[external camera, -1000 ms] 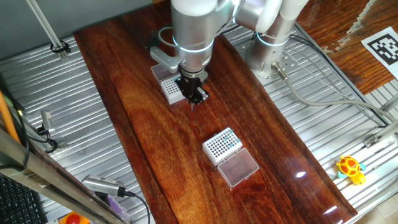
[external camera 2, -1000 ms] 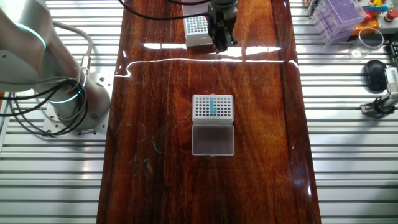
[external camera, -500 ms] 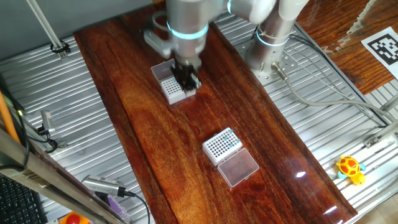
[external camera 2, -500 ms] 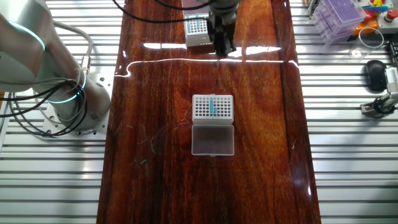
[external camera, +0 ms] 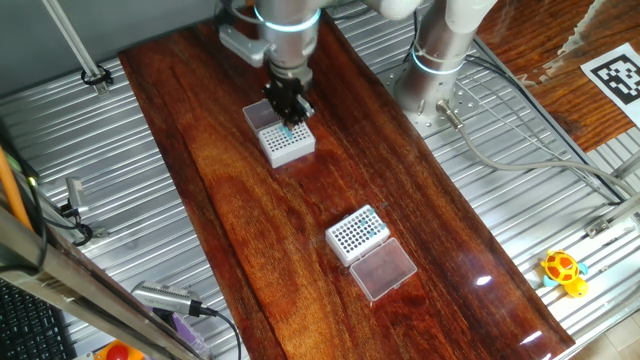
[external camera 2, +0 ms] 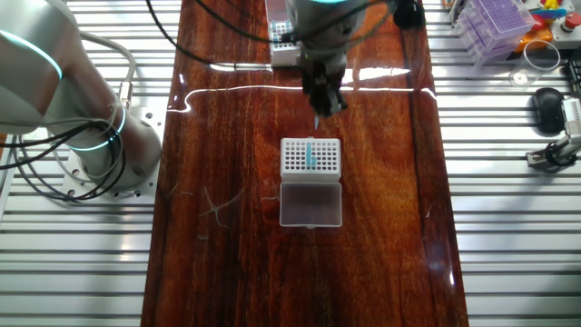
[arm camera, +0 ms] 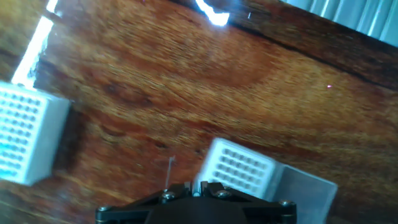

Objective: Transfer all medium pipette tips from one holder to another

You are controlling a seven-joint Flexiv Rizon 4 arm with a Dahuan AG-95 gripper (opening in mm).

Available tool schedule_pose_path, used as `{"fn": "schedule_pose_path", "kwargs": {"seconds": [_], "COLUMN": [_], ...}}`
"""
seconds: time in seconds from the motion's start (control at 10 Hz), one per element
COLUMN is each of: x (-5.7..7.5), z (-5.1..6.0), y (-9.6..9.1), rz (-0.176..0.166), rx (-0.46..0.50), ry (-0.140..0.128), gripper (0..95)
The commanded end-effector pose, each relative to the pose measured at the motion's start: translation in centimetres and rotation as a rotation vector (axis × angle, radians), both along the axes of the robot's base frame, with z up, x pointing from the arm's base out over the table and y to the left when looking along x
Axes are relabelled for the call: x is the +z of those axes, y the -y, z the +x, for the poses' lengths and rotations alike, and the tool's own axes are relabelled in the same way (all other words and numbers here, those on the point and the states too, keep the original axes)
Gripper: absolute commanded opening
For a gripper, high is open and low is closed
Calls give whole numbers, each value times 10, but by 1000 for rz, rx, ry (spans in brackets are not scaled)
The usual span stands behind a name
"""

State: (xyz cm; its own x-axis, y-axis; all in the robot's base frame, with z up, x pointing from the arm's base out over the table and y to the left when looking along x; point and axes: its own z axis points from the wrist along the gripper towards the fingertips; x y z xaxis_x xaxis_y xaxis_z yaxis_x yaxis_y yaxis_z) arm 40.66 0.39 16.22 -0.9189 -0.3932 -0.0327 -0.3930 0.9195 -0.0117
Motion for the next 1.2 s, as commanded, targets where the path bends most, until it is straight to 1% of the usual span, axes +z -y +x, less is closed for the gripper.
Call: {"fn": "schedule_pose_path", "kwargs": {"seconds": [0.1,0.4,0.8,1.0,1.2], "x": [-5,-13,-15,-23,-26], "z": [-1,2,7,8,7], "y": [7,18,27,33,34], "rz": [1,1,0,1,0], "rx": [-2,3,22,27,26], "ry": [7,19,22,30,33], "gripper": [0,0,0,0,0]}}
